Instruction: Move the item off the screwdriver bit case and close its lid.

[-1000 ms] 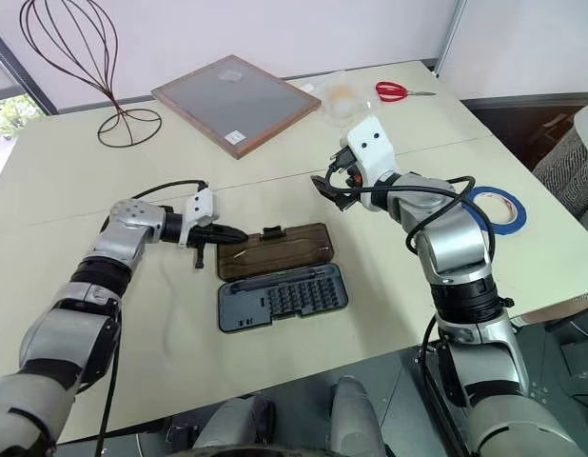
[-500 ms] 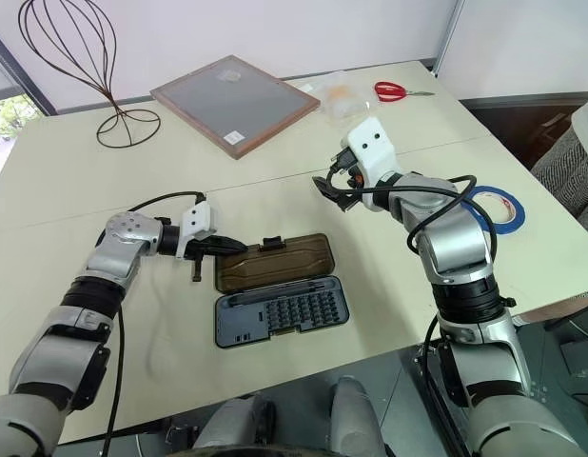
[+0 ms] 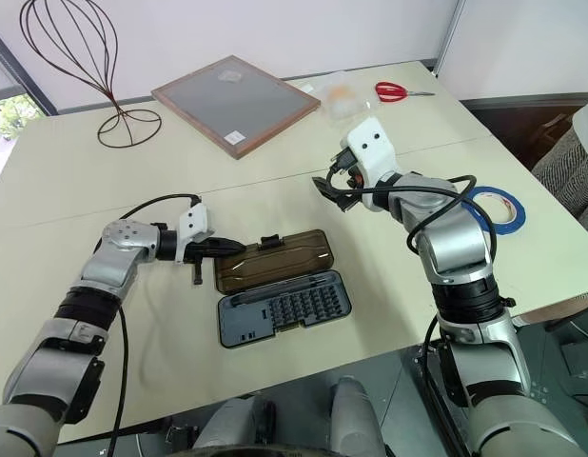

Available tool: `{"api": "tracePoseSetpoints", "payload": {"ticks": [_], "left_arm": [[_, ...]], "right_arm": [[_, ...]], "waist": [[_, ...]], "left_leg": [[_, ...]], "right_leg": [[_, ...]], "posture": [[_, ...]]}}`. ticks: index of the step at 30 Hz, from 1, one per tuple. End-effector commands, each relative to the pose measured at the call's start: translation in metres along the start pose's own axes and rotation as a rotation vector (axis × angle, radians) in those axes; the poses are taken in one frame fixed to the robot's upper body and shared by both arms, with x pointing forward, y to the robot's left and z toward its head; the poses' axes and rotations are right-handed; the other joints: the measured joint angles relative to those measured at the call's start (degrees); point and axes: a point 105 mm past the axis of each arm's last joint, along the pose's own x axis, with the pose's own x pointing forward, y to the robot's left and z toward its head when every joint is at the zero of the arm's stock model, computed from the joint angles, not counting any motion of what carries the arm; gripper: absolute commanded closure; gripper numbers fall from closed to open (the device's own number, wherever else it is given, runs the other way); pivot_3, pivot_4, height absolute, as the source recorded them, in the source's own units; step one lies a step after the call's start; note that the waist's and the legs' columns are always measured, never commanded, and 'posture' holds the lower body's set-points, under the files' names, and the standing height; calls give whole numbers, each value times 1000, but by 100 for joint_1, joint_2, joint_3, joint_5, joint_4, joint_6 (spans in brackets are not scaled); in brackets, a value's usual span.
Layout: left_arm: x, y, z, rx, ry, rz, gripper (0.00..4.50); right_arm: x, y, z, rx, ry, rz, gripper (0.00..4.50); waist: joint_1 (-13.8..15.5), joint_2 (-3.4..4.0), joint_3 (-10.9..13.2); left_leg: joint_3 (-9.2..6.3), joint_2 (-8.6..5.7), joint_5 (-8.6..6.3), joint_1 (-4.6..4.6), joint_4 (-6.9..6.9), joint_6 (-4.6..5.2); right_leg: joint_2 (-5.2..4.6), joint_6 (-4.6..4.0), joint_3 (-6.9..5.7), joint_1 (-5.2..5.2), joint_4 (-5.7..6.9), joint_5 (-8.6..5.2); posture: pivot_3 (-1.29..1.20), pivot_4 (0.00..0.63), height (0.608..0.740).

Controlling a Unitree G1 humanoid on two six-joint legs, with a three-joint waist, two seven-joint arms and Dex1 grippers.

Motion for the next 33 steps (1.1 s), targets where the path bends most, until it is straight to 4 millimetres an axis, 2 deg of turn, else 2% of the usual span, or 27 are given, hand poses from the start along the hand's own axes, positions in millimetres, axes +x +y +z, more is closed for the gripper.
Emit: {"api": "tracePoseSetpoints", "payload": {"ticks": [1, 6, 12, 14, 17, 20, 23, 26, 27, 33], "left_arm": [[-3, 1, 1, -6, -8, 16, 2663], [-3, 3, 12, -49, -81, 31, 60], [-17, 8, 50, -127, -246, 65, 60], [-21, 3, 61, -139, -275, 55, 60], [-23, -16, 69, -137, -274, -20, 60], [-25, -42, 69, -129, -237, -126, 916], [-25, -65, 58, -107, -165, -228, 2566], [-26, -76, 53, -102, -141, -271, 4148], [-26, -78, 52, -106, -139, -281, 4440], [-24, -105, 40, -117, -111, -384, 4440]], "right_arm": [[-1, 1, 15, -35, -49, 1, 0], [-1, 1, 14, -35, -47, 1, 0], [-2, 1, 12, -31, -40, -1, 0], [-3, 1, 10, -29, -35, -2, 0], [-4, 0, 6, -24, -22, -2, 0], [-6, 0, -2, -28, 4, 16, 0], [-7, 1, -17, -24, 54, 67, 0], [-6, 3, -24, -27, 79, 110, 0], [-5, 4, -25, -26, 82, 121, 0], [-1, 13, -34, -42, 119, 212, 0]], "waist": [[5, 0, 0], [6, 0, 0], [5, 0, 0], [2, 0, 0], [0, 0, 0], [0, 0, 0], [9, 2, 1], [30, 1, 1], [29, 1, 1], [20, 2, 1]], "left_leg": [[0, 0, 0, 0, 0, 0], [0, -1, 0, -1, 1, 0], [-2, 0, 0, -3, 2, 0], [-3, 1, 0, -4, 2, 0], [-3, 3, 0, -2, 0, 0], [-3, 5, 0, 0, -2, 0], [-1, 4, 0, -2, -2, 0], [1, 4, -1, 2, -2, 0], [2, 4, -1, 1, -1, 0], [4, 5, -1, 3, -3, 2]], "right_leg": [[0, 0, 0, 0, 0, 0], [0, 0, 0, 1, -1, 0], [0, 0, 0, 0, -1, 0], [0, 0, 0, 0, -1, 0], [0, 0, 1, 0, -1, 0], [0, 0, 3, -1, -3, 0], [0, 0, 3, 0, -13, 0], [0, -1, 4, 5, -23, 0], [0, -1, 4, 5, -23, 0], [0, -1, 6, 4, -23, -1]], "posture": [[0, 150, 740], [0, 150, 740], [0, 150, 740], [0, 150, 740], [0, 150, 740], [0, 150, 740], [0, 150, 740], [0, 150, 740], [0, 150, 740], [0, 150, 740]]}}
